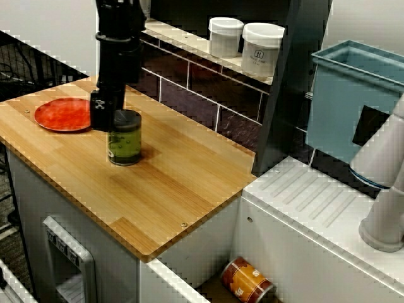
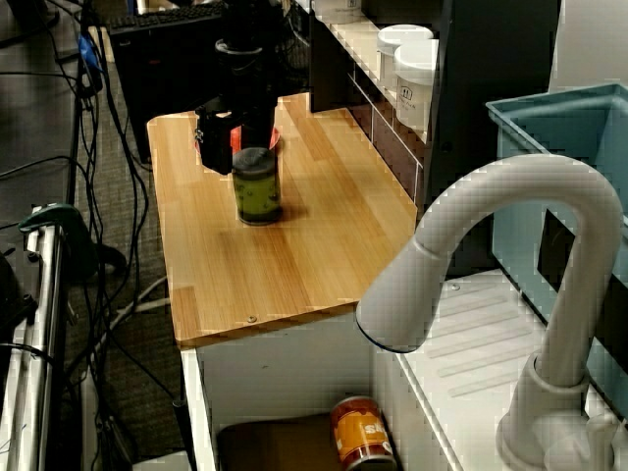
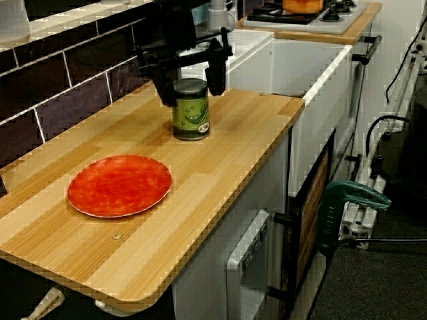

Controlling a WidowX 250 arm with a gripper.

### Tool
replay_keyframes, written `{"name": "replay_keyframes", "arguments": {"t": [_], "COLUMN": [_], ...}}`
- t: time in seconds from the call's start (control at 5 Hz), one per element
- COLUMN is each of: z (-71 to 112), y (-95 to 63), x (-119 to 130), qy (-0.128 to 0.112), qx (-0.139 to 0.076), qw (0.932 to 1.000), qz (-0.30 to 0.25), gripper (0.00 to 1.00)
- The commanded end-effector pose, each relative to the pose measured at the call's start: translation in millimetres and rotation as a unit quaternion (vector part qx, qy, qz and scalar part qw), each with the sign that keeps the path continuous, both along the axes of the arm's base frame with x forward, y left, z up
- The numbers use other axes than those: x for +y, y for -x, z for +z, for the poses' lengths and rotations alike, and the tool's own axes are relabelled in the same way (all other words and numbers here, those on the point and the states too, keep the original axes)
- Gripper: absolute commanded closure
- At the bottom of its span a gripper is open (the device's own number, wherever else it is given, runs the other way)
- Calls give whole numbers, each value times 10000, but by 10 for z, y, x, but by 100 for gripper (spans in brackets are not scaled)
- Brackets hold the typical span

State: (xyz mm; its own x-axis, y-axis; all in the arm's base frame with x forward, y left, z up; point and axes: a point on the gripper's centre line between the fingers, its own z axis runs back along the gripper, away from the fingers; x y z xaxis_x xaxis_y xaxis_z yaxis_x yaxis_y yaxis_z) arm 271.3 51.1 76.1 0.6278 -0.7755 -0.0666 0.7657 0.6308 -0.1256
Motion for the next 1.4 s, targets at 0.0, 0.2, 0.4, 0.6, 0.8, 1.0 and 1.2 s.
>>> {"name": "replay_keyframes", "arguments": {"t": [0.0,0.2,0.4,0.6,0.8,1.0,1.2], "z": [185,169,141,141,155,192,216], "y": [-8,-7,-35,-25,12,59,90], "x": [-277,-368,-456,-544,-616,-646,-549], "qy": [10,59,77,103,140,128,69], "qx": [-316,-300,-262,-242,-223,-260,-198], "qw": [9987,9989,9992,9990,9986,9981,9980], "qz": [-412,-345,-306,-368,-460,-546,-590], "gripper": [0,0,0,0,0,0,0]}}
